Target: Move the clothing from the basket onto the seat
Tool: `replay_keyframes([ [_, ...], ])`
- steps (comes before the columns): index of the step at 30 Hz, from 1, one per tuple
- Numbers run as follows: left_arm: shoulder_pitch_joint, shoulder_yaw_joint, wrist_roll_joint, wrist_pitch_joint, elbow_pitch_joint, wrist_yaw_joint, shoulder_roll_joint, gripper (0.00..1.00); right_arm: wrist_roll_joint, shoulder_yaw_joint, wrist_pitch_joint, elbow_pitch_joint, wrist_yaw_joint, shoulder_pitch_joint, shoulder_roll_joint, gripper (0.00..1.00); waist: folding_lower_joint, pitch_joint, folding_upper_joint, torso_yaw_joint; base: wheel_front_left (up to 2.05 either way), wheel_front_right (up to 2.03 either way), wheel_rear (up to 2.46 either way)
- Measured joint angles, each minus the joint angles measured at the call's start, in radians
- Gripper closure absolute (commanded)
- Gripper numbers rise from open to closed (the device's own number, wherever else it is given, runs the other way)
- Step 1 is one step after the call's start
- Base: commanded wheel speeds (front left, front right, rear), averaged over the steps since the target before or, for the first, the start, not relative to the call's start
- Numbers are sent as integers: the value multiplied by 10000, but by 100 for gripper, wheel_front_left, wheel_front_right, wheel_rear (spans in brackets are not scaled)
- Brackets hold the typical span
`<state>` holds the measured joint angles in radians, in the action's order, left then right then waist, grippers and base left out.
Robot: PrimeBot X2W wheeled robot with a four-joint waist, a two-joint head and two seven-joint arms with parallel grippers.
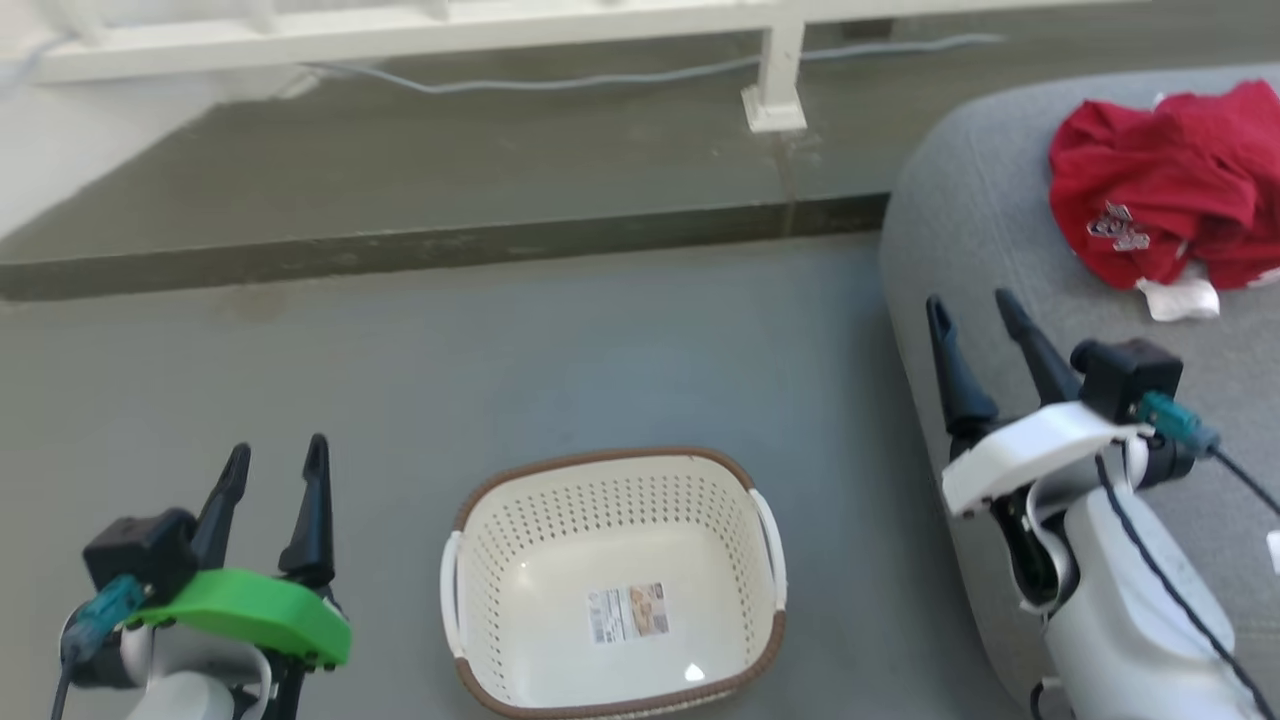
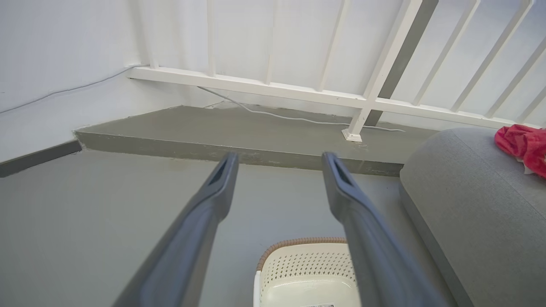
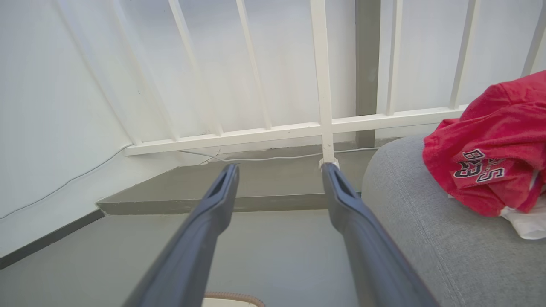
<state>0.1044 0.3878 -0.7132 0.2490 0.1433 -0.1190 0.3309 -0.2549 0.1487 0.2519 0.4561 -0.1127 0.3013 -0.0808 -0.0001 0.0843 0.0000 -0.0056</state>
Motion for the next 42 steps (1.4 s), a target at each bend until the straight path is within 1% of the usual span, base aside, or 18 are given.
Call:
replay_keyframes([
  [3,-444,-301,59,15,-240,-4,-44,0,2,111,0,-167,88,-376,75,0,0,-276,0,226,0,0,0],
  [7,-964,-750,161,27,-531,-52,-84,0,4,274,0,-433,96,-702,171,0,0,-556,0,437,0,0,0],
  [10,-1224,-995,424,27,-658,-56,-228,0,4,290,0,-625,132,-902,174,0,0,-680,0,506,0,0,0],
  [16,-1575,-1337,656,27,-951,-56,-362,0,4,309,0,-917,357,-1314,182,0,0,-718,0,429,0,0,0],
  [20,-1778,-1490,771,27,-1198,-56,-474,0,4,303,0,-1066,374,-1509,188,0,1,-732,0,360,0,0,0],
  [22,-1860,-1559,963,27,-1250,-56,-527,0,4,309,0,-1151,439,-1546,190,0,0,-746,0,327,0,0,0],
  [33,-2329,-1664,1668,27,-1480,-56,-585,0,-4,418,0,-1446,531,-1940,209,0,0,-875,0,194,0,0,0],
  [39,-2393,-1781,1791,27,-1542,-56,-662,0,-6,443,0,-1576,545,-2096,215,0,1,-936,0,156,0,0,0],
  [40,-2494,-1820,1816,27,-1567,-56,-671,0,-6,458,0,-1595,614,-2109,219,0,1,-955,0,142,0,0,0],
  [42,-2594,-1822,1837,27,-1572,-56,-686,0,-6,468,0,-1624,616,-2112,221,0,0,-970,-1,129,0,0,0],
])
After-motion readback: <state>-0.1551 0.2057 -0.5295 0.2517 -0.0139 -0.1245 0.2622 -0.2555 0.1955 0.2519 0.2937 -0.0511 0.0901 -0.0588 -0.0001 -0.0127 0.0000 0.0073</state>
